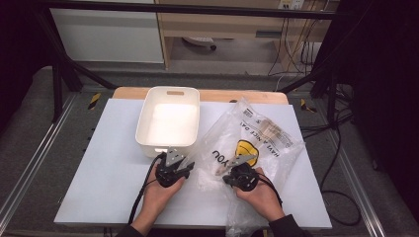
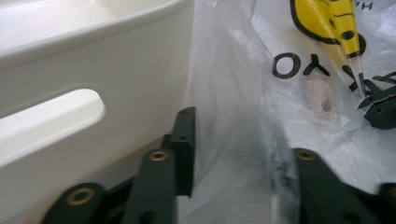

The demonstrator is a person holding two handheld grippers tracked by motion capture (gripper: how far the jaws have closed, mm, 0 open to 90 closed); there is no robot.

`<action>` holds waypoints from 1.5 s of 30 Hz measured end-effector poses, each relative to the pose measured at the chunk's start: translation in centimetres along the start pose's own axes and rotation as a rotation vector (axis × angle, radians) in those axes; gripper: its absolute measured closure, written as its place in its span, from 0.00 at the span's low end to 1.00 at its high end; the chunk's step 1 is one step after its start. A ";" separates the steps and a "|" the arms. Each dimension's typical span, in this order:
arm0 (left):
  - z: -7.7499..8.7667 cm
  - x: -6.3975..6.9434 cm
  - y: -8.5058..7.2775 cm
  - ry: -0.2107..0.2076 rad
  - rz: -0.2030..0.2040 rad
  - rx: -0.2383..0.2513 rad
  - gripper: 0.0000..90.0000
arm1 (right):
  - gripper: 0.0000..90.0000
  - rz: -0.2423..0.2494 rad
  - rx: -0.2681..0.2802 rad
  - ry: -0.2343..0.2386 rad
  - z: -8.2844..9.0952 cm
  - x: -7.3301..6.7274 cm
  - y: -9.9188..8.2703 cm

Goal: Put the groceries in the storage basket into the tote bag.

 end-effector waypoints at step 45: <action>2.2 2.1 -2.5 -0.221 -0.054 -0.189 1.00 | 0.12 -0.252 0.300 -0.215 8.0 7.3 -1.3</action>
Point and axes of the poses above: each handheld gripper's, and its own axes: z roughly backward along the jaws, y roughly out of its top, x roughly to its right, the point moved 4 cm from there along -z, roughly forward along the jaws
